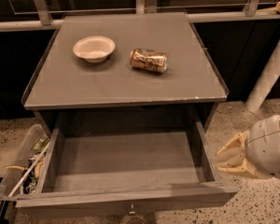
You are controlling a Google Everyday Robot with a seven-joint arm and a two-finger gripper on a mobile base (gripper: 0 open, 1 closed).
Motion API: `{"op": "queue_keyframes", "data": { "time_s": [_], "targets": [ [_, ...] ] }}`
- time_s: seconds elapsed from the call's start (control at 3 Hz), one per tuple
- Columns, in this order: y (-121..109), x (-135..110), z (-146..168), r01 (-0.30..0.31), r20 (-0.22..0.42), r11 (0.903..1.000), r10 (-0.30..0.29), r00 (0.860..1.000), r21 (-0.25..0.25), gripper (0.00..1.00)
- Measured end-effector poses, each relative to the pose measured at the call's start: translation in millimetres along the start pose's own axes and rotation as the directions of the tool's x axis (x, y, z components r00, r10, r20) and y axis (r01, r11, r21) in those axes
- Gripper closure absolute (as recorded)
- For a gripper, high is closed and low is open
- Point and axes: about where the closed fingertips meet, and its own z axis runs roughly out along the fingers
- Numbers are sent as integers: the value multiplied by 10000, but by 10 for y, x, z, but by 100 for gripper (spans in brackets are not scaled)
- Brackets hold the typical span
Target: Close top drawer
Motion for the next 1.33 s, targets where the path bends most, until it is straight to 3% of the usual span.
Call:
{"op": "queue_keyframes", "data": {
  "time_s": [0.67,1.33],
  "targets": [
    [140,188,622,-1224,761,9910,1264,9891,-549,100],
    [320,313,1036,-1920,1138,9791,1987,9734,-671,100]
  ]
}}
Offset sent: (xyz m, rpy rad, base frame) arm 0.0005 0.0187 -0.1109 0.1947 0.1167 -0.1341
